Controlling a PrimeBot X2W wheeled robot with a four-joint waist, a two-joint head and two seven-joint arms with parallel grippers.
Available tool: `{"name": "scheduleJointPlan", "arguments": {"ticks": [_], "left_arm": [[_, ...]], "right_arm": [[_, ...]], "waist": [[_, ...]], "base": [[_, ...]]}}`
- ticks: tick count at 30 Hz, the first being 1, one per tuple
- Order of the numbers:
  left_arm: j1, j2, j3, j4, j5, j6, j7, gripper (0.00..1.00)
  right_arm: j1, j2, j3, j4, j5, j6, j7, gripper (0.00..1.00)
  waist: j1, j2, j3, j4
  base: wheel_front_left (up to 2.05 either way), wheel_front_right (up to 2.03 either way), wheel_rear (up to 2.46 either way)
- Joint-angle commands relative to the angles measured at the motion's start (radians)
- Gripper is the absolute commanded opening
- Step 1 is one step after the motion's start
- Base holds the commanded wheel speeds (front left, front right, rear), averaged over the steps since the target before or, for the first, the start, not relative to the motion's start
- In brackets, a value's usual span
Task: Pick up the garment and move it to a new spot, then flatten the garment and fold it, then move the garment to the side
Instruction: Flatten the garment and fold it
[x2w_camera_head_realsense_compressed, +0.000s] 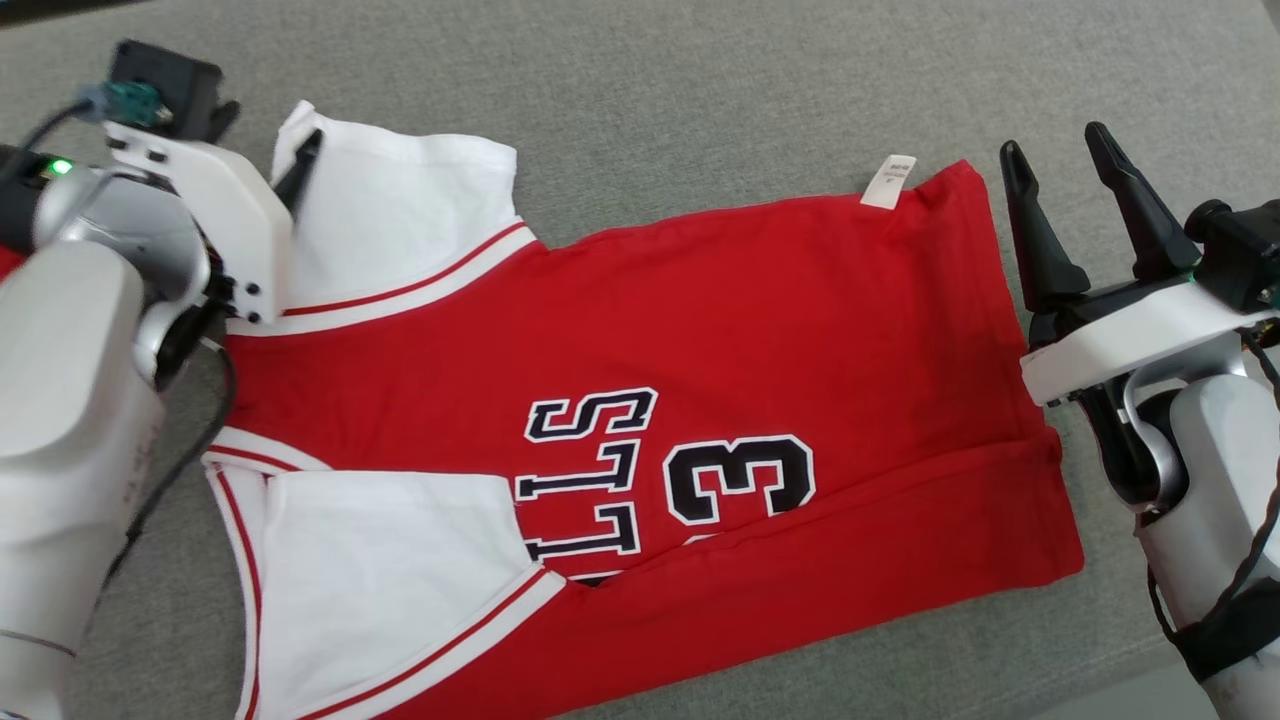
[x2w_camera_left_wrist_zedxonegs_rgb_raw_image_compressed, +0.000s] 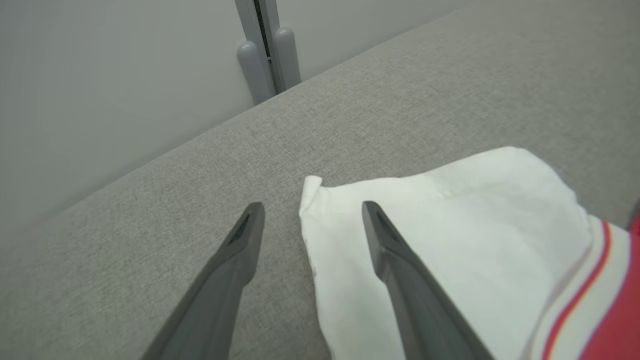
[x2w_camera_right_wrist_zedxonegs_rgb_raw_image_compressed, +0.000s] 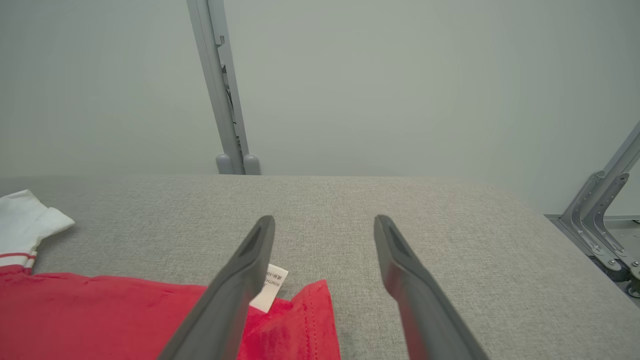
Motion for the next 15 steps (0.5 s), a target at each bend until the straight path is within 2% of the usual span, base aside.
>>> {"name": "scheduleJointPlan", "arguments": {"ticks": [1,8,14,15], "left_arm": [[-0.036,0.03,-0.028,0.012,-0.038,0.001,0.02,1.0],[-0.079,0.092,-0.103,0.041,-0.117,0.001,0.086,1.0],[-0.097,0.103,-0.131,0.1,-0.148,0.001,0.108,1.0],[-0.097,0.101,-0.135,0.108,-0.152,0.001,0.113,0.97]], "right_arm": [[-0.027,0.004,0.009,0.011,0.009,-0.001,-0.015,1.0],[-0.063,0.012,0.023,0.05,0.024,-0.001,-0.043,1.0],[-0.085,0.01,0.036,0.082,0.036,-0.001,-0.061,1.0],[-0.087,0.009,0.038,0.087,0.037,-0.001,-0.062,1.0]], "waist": [[0.0,0.0,0.042,-0.047],[0.0,0.0,0.059,-0.078],[0.0,0.0,0.063,-0.092],[0.0,0.0,0.064,-0.093]], "base": [[0.0,0.0,0.0],[0.0,0.0,0.0],[0.0,0.0,0.0],[0.0,0.0,0.0]]}}
